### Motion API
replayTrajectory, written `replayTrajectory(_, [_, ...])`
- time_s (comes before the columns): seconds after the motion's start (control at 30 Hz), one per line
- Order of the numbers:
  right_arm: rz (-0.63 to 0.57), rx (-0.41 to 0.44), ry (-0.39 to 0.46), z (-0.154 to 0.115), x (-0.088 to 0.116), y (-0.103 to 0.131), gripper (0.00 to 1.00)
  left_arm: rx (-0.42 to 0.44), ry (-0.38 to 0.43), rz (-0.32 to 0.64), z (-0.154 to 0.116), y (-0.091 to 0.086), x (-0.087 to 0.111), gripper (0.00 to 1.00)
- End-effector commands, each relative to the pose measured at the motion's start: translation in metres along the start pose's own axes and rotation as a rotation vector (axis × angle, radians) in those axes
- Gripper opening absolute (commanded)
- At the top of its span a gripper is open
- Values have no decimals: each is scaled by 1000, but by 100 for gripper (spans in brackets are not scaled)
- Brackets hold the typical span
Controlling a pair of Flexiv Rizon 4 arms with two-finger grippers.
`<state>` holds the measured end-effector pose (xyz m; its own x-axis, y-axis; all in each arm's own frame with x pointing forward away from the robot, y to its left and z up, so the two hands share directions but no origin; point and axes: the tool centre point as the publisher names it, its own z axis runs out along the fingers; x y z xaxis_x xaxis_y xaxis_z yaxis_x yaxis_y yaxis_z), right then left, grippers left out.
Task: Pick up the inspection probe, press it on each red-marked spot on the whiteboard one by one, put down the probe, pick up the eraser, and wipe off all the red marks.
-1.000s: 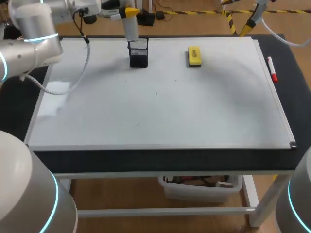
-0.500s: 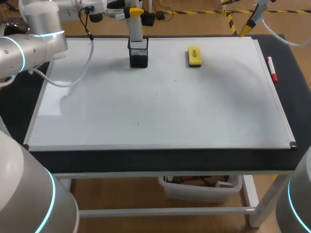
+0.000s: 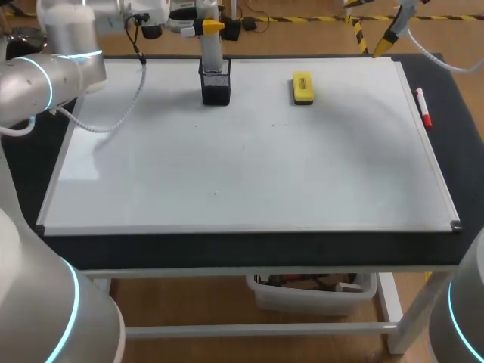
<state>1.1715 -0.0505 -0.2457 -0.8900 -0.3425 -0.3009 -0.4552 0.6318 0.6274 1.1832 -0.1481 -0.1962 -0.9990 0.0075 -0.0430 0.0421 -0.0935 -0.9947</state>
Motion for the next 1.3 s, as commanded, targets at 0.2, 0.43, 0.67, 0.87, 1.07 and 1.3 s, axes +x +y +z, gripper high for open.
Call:
replayTrajectory(0.2, [-1, 0, 8, -2, -2, -1, 100, 14, 209, 9, 5, 26, -8, 0])
replayTrajectory(0.43, [-1, 0, 8, -2, -2, -1, 100, 14, 222, -22, 6, 38, -7, 0])
replayTrajectory(0.67, [-1, 0, 8, -2, -2, -1, 100, 13, 215, -49, 6, 49, -2, 0])
replayTrajectory(0.87, [-1, 0, 8, -2, -2, -1, 100, 10, 215, -67, 6, 58, 1, 0])
replayTrajectory(1.07, [-1, 0, 8, -2, -2, -1, 100, 7, 212, -89, 5, 66, 4, 0])
replayTrajectory(1.3, [-1, 0, 8, -2, -2, -1, 100, 10, 205, -94, 3, 74, 8, 0])
